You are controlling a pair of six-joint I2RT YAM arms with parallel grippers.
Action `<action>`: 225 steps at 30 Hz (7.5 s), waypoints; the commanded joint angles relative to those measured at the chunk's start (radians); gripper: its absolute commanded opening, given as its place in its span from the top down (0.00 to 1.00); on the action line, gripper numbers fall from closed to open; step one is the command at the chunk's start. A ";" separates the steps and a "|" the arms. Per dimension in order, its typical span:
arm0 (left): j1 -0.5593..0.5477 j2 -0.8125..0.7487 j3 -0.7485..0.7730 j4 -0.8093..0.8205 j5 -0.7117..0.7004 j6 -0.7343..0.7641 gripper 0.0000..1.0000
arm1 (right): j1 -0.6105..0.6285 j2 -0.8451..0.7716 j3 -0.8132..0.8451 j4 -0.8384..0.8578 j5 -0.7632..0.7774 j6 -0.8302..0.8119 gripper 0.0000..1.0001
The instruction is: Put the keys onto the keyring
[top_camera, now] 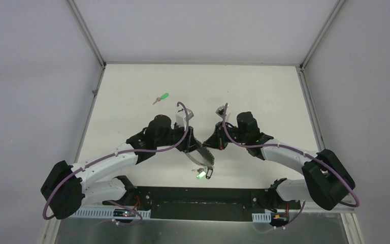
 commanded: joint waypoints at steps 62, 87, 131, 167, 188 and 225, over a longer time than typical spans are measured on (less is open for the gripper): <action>-0.011 -0.061 -0.085 0.359 0.142 0.293 1.00 | -0.017 -0.434 -0.013 -0.054 0.014 -0.163 0.17; -0.026 -0.189 -0.229 0.648 0.261 0.369 1.00 | -0.017 -0.482 -0.046 0.062 -0.134 -0.289 0.49; -0.083 -0.239 -0.144 0.401 0.163 0.357 0.47 | 0.059 -0.366 -0.006 0.009 -0.126 -0.321 1.00; -0.095 -0.157 -0.059 0.204 0.066 0.295 0.40 | 0.119 -0.253 0.421 -1.024 0.160 -0.710 1.00; -0.242 0.106 -0.044 0.508 0.184 0.491 0.61 | 0.222 -0.249 0.460 -1.131 0.213 -0.850 1.00; -0.313 0.152 -0.037 0.564 -0.050 0.413 1.00 | 0.240 -0.422 0.298 -0.858 0.390 -0.553 0.35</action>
